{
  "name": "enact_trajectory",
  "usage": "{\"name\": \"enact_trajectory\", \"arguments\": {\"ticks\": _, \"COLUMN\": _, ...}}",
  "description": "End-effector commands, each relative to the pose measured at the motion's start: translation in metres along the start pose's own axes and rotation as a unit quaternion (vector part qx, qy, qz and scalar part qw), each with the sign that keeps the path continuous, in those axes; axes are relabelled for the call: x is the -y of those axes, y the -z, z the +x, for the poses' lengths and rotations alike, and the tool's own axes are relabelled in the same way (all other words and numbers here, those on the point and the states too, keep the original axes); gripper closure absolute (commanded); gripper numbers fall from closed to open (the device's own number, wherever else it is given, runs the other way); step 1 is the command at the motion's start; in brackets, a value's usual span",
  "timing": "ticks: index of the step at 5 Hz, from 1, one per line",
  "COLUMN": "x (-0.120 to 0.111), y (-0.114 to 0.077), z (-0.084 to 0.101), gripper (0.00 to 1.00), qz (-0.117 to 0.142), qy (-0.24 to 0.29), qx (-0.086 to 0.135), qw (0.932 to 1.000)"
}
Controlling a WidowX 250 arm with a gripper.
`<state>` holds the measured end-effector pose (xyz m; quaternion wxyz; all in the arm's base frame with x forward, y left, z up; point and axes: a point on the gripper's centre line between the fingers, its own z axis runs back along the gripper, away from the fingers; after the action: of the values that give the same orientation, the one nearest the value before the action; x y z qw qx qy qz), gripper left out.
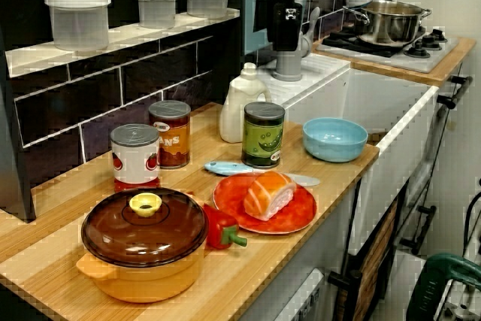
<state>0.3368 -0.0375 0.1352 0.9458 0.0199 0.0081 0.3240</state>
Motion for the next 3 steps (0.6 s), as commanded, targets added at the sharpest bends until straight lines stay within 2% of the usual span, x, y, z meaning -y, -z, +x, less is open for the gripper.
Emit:
{"name": "enact_trajectory", "arguments": {"ticks": 1, "x": -0.02, "y": -0.009, "z": 0.006, "gripper": 0.0, "qz": -0.015, "qy": -0.081, "qx": -0.009, "qw": 0.9966}}
{"name": "enact_trajectory", "arguments": {"ticks": 2, "x": -0.028, "y": -0.009, "z": 0.004, "gripper": 0.0, "qz": -0.033, "qy": -0.111, "qx": 0.026, "qw": 0.9929}}
{"name": "enact_trajectory", "arguments": {"ticks": 3, "x": -0.032, "y": -0.009, "z": 0.006, "gripper": 0.0, "qz": -0.05, "qy": -0.152, "qx": 0.04, "qw": 0.9862}}
